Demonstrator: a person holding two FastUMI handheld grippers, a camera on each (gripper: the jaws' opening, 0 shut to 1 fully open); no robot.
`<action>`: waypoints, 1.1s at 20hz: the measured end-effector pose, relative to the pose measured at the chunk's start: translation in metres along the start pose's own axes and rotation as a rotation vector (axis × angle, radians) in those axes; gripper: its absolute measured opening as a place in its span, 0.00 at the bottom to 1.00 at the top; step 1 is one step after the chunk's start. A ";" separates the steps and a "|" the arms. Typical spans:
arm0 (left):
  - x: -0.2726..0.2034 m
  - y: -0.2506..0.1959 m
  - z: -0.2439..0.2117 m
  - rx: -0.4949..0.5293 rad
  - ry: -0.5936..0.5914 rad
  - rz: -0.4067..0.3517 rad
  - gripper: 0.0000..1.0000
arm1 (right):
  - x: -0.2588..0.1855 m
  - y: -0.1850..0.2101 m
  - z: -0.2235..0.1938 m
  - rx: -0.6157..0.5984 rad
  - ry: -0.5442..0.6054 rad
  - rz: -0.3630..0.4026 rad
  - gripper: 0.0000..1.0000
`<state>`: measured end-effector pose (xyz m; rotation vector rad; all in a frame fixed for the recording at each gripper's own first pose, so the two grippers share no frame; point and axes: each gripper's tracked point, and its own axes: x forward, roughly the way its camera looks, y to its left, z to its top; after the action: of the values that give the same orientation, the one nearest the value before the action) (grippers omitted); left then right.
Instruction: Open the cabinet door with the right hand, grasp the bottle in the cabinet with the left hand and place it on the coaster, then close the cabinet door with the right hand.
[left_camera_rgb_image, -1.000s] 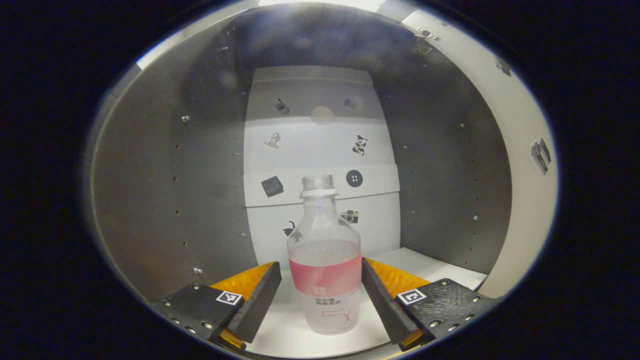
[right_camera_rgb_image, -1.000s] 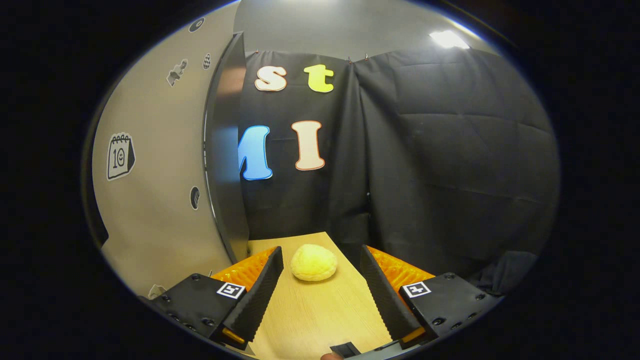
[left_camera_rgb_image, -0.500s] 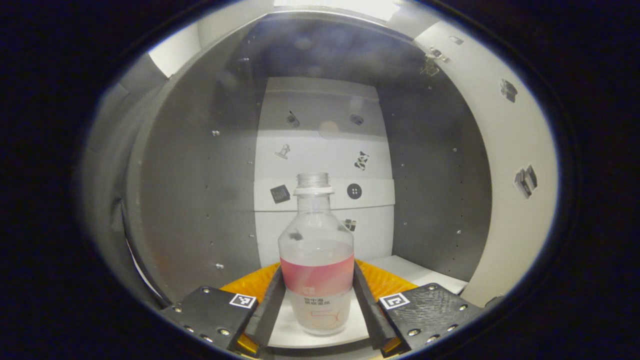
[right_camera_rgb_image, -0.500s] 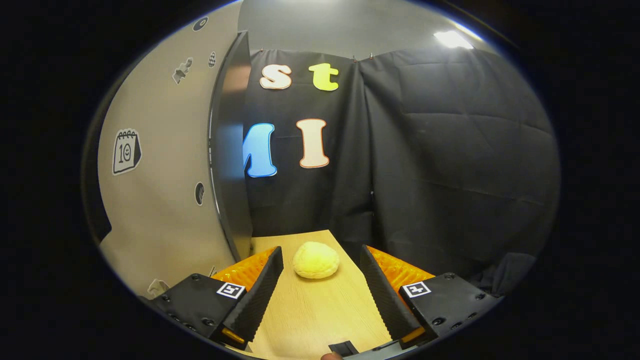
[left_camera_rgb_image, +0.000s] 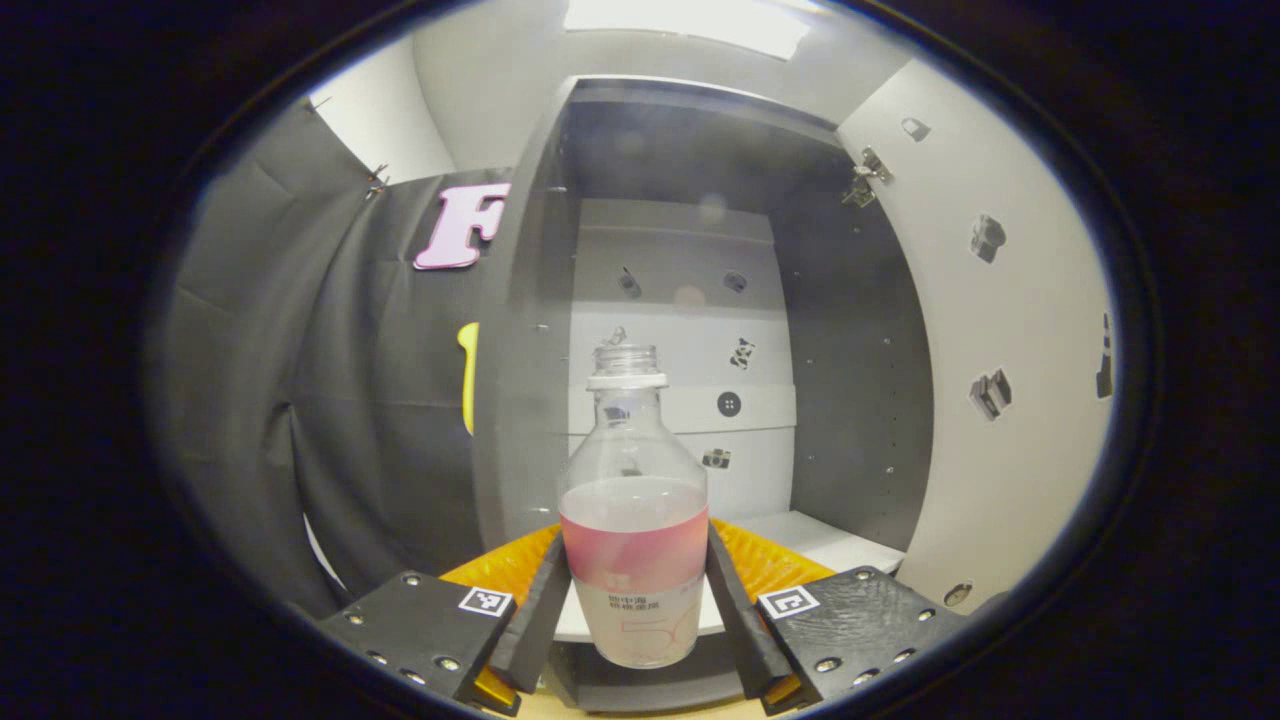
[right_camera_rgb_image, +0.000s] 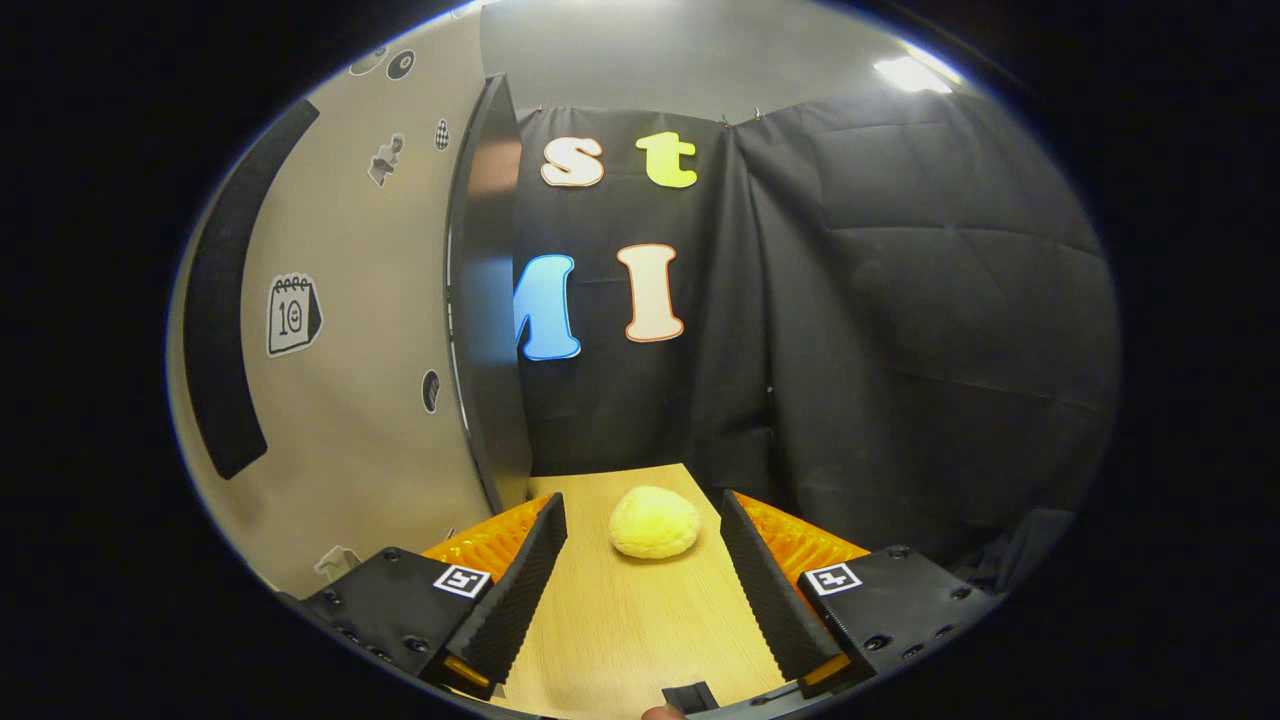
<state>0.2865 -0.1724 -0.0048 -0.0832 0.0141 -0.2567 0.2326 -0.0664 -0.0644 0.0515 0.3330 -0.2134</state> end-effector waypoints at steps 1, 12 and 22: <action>-0.010 0.005 0.002 -0.001 -0.008 0.012 0.71 | -0.002 0.000 -0.001 0.001 0.001 0.008 0.93; -0.122 0.048 -0.021 -0.050 -0.027 0.132 0.74 | -0.020 -0.008 -0.009 -0.004 0.010 0.064 0.93; -0.206 0.067 -0.082 -0.097 -0.010 0.185 0.74 | -0.029 -0.012 -0.013 0.000 -0.025 0.059 0.93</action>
<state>0.1020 -0.0622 -0.0917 -0.1788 0.0246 -0.0705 0.1992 -0.0716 -0.0668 0.0583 0.3063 -0.1555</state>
